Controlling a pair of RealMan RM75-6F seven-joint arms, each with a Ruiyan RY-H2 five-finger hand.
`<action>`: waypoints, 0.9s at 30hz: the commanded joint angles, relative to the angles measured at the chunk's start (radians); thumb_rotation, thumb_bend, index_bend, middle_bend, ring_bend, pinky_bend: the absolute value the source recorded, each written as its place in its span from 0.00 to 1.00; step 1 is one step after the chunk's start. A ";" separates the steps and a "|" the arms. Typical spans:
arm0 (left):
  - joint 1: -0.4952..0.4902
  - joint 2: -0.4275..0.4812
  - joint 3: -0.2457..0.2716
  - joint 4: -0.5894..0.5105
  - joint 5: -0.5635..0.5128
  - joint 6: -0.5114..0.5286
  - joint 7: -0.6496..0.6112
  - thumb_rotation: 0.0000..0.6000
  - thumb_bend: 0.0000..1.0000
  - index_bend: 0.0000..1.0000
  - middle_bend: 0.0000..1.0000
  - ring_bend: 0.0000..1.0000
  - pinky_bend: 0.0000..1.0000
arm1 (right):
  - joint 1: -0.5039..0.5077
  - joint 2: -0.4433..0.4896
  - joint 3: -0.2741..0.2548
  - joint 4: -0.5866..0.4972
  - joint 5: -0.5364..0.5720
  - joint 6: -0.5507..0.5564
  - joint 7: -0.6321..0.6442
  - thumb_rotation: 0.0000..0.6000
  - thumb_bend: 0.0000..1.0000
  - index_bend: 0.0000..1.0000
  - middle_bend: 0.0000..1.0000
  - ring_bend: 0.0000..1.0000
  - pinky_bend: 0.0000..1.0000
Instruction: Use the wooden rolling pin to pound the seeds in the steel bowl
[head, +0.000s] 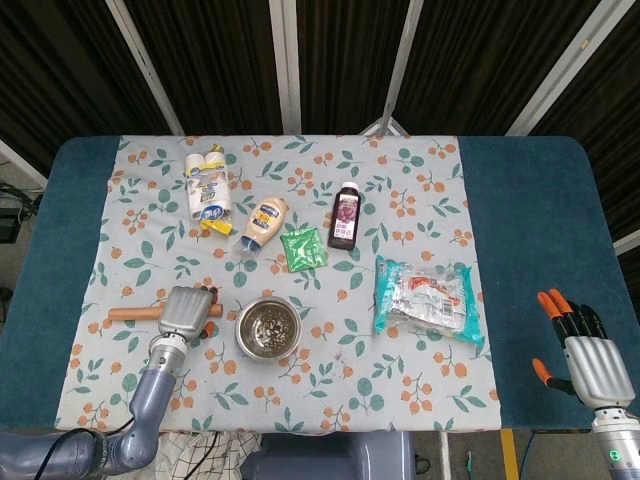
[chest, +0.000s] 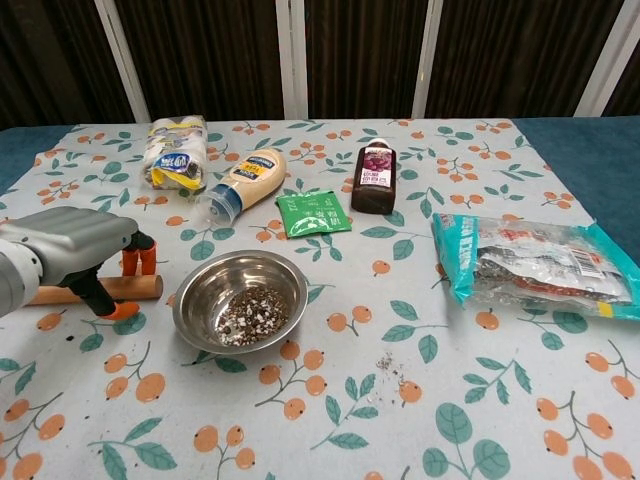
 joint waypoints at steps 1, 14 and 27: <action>-0.003 -0.002 0.002 0.004 0.000 0.002 -0.002 1.00 0.44 0.39 0.42 0.85 0.96 | 0.000 0.000 0.000 0.000 -0.001 0.000 -0.001 1.00 0.35 0.00 0.00 0.00 0.00; -0.020 -0.024 0.020 0.025 0.002 0.012 -0.009 1.00 0.73 0.58 0.69 0.86 0.96 | -0.001 -0.001 0.001 -0.001 0.003 0.000 0.000 1.00 0.35 0.00 0.00 0.00 0.00; 0.006 0.048 0.049 -0.020 0.102 0.055 -0.078 1.00 0.89 0.64 0.75 0.87 0.97 | -0.004 0.001 0.000 -0.006 0.007 0.002 0.005 1.00 0.35 0.00 0.00 0.00 0.00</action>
